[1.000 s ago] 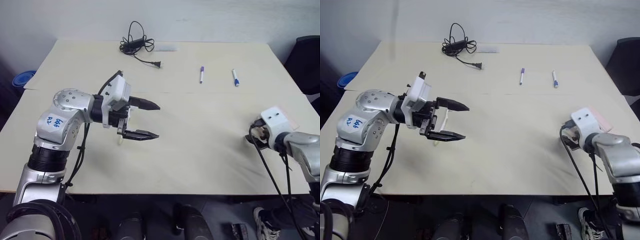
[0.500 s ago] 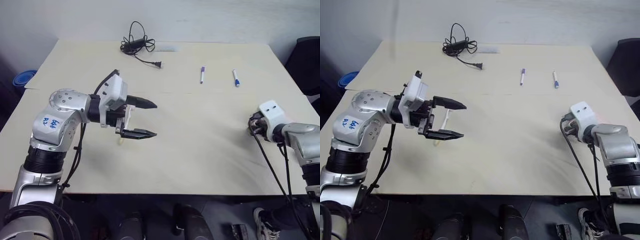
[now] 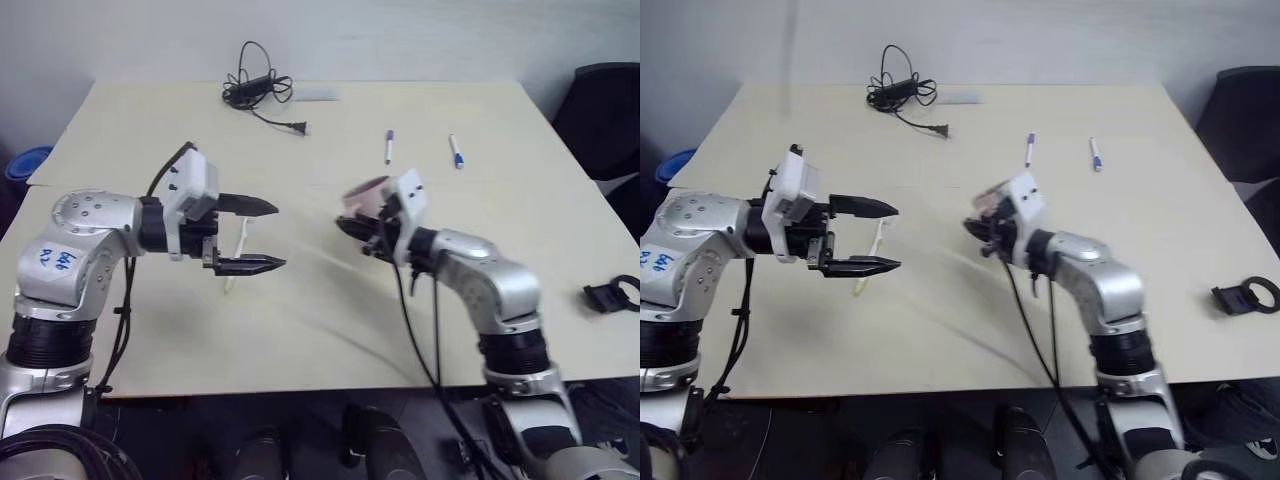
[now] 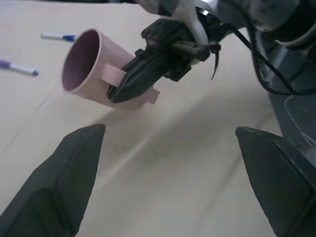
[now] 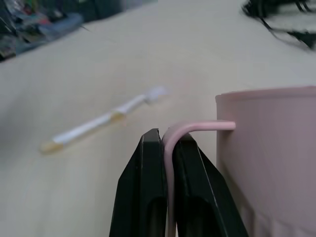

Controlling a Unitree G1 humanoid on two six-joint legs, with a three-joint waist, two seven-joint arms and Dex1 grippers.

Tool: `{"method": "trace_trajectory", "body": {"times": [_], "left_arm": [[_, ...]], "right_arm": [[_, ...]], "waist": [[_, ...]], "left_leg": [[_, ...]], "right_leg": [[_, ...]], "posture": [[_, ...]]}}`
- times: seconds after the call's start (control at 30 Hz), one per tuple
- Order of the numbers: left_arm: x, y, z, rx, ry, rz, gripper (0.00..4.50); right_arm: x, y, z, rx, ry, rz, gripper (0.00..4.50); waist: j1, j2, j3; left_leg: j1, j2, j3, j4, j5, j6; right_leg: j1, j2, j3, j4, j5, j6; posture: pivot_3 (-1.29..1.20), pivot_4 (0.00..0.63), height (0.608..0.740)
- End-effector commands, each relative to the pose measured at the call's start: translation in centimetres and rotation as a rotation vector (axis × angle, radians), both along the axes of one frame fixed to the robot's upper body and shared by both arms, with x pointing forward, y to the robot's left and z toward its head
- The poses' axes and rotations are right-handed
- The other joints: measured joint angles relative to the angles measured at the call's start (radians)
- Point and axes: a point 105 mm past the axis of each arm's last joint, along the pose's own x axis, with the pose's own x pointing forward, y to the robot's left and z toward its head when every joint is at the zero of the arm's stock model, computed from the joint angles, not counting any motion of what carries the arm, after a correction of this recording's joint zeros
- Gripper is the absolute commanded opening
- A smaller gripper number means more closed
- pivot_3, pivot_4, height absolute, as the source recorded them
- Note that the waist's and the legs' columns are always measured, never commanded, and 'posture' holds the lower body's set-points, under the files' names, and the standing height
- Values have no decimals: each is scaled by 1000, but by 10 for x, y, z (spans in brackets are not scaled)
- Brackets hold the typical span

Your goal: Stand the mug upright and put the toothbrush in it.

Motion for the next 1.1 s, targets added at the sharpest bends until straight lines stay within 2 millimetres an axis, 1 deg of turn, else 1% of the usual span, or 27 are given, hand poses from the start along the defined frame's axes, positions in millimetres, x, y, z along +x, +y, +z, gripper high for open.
{"method": "trace_trajectory", "body": {"times": [0.03, 0.13, 0.23, 0.3, 0.33, 0.43, 0.5, 0.6, 0.7, 0.73, 0.8, 0.87, 0.93, 1.0, 1.07, 1.1], "left_arm": [[-9, 4, 17, -10, -60, 7, 4500], [-13, 6, 19, -1, -61, 19, 4500], [-15, 6, 20, 5, -59, 23, 4500], [-16, 6, 20, 6, -55, 24, 4500], [-16, 6, 20, 7, -50, 24, 4500], [-17, 8, 17, 12, -37, 33, 4500], [-16, 14, 13, 21, -21, 55, 4500], [-17, 28, 8, 41, -2, 107, 4500], [-23, 49, 5, 56, 26, 183, 4500], [-25, 59, 3, 66, 38, 223, 4500], [-32, 87, -2, 96, 64, 323, 4500], [-42, 112, -4, 117, 87, 411, 4500], [-54, 140, -5, 138, 113, 506, 4500], [-61, 163, -6, 157, 125, 595, 4500], [-63, 184, -7, 177, 122, 670, 4500], [-60, 190, -5, 156, 120, 697, 4500]], "right_arm": [[9, 7, -1, 65, -88, -40, 5], [10, 10, -17, 161, -46, -21, 5], [4, 1, -40, 179, 17, -3, 5], [-3, -6, -47, 178, 50, 10, 614], [-7, -10, -48, 167, 54, 17, 858], [-21, -15, -49, 106, 40, 46, 1842], [-31, -20, -53, 25, 24, 63, 2489], [-39, -30, -60, -127, 5, 67, 3429], [-50, -42, -53, -192, -1, 99, 3429], [-53, -47, -51, -218, -3, 114, 3429], [-62, -59, -47, -305, -10, 148, 3429], [-70, -73, -40, -379, -25, 164, 3429], [-80, -90, -18, -385, -39, 189, 3429], [-90, -102, 5, -381, -65, 220, 3429], [-99, -111, 24, -369, -79, 241, 3429], [-102, -115, 32, -365, -85, 242, 3429]], "waist": [[3, 0, 0], [3, 0, 0], [-3, 0, 0], [-3, 0, 0], [-3, 0, 0], [-4, 0, 0], [-9, 1, 0], [-9, 1, 0], [-6, 1, 1], [-5, 1, 1], [-8, 2, 1], [-5, 3, 2], [-4, 3, 2], [-2, 2, 3], [1, 2, 3], [5, 2, 3]], "left_leg": [[0, -1, 0, 0, 0, 1], [0, -5, 0, 1, -1, 4], [0, -5, 0, 1, -1, 5], [1, -4, 0, 1, -1, 4], [1, -3, 0, 1, -1, 4], [1, -3, 0, 1, -1, 4], [2, -3, 1, 1, -1, 3], [3, 0, 2, 0, -2, 1], [4, 3, 2, 0, -3, -1], [3, 3, 2, 0, -3, -1], [4, 4, 2, 0, -3, -1], [4, 4, 4, -1, -4, -1], [4, 5, 3, 0, -4, -2], [4, 4, 3, 0, -5, -1], [4, 5, 3, 0, -6, -1], [5, 5, 2, 0, -6, -1]], "right_leg": [[0, -1, 0, 0, 0, 0], [0, -5, 2, 0, 1, 2], [1, -5, 2, 0, 1, 2], [1, -4, 2, 0, 1, 2], [2, -4, 2, 0, 1, 2], [2, -4, 2, 0, 1, 2], [1, -3, 3, 1, 1, 2], [1, 0, 4, 1, 0, 0], [1, 2, 3, 1, -1, -2], [1, 2, 3, 1, -2, -3], [0, 2, 3, 1, -2, -3], [0, 2, 3, 1, -2, -3], [0, 2, 1, -1, -3, -4], [0, 2, 1, -1, -3, -4], [0, 2, 0, -3, -3, -5], [0, 1, 0, -3, -3, -5]], "posture": [[0, 150, 740], [0, 150, 740], [0, 150, 740], [0, 150, 740], [0, 150, 740], [0, 150, 740], [0, 150, 740], [0, 150, 740], [0, 150, 740], [0, 150, 740], [0, 150, 740], [0, 150, 740], [0, 150, 740], [0, 150, 740], [0, 150, 740], [0, 150, 740]]}}
